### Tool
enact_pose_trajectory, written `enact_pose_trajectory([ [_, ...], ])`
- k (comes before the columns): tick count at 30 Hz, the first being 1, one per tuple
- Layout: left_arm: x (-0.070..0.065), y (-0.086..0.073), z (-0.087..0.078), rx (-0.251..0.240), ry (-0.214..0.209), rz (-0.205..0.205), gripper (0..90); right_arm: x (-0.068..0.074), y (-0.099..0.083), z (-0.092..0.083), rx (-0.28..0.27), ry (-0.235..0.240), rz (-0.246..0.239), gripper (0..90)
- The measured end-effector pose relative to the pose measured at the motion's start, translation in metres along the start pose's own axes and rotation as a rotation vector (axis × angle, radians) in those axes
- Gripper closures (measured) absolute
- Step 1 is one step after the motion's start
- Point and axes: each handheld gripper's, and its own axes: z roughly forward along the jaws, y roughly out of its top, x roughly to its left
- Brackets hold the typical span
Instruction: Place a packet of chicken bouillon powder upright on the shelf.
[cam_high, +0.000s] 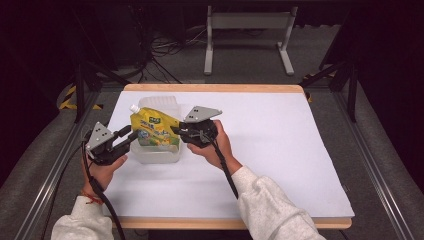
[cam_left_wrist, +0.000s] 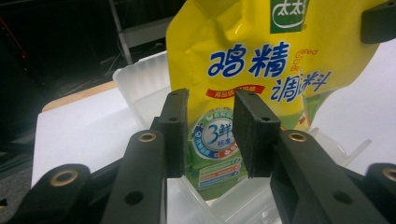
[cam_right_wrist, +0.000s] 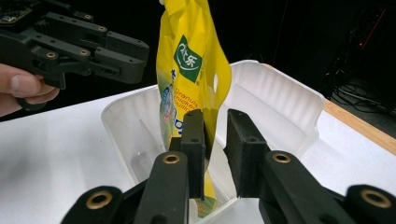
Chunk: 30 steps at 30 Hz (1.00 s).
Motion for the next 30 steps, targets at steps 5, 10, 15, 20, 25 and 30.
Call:
enact_pose_trajectory([
  [5,-0.005,-0.002,-0.005,-0.005,0.002,0.007,64.9,-0.001,0.001,-0.004,0.0,-0.005,-0.005,76.4],
  [10,-0.01,-0.004,-0.01,-0.007,0.001,0.013,64.8,-0.001,0.001,-0.008,0.001,-0.012,-0.014,76.2],
  [15,-0.017,-0.005,-0.011,-0.002,-0.019,0.028,63.9,-0.005,0.001,-0.016,-0.001,-0.02,-0.017,76.0],
  [20,-0.027,-0.004,-0.011,-0.005,-0.039,0.045,63.2,-0.008,-0.001,-0.024,0.002,-0.028,-0.023,75.9],
  [25,-0.038,-0.003,-0.008,0.002,-0.067,0.057,61.4,-0.014,-0.003,-0.036,0.001,-0.053,-0.017,76.2],
  [30,-0.046,-0.002,-0.006,0.009,-0.087,0.079,61.0,-0.021,-0.007,-0.046,0.014,-0.077,-0.021,76.2],
])
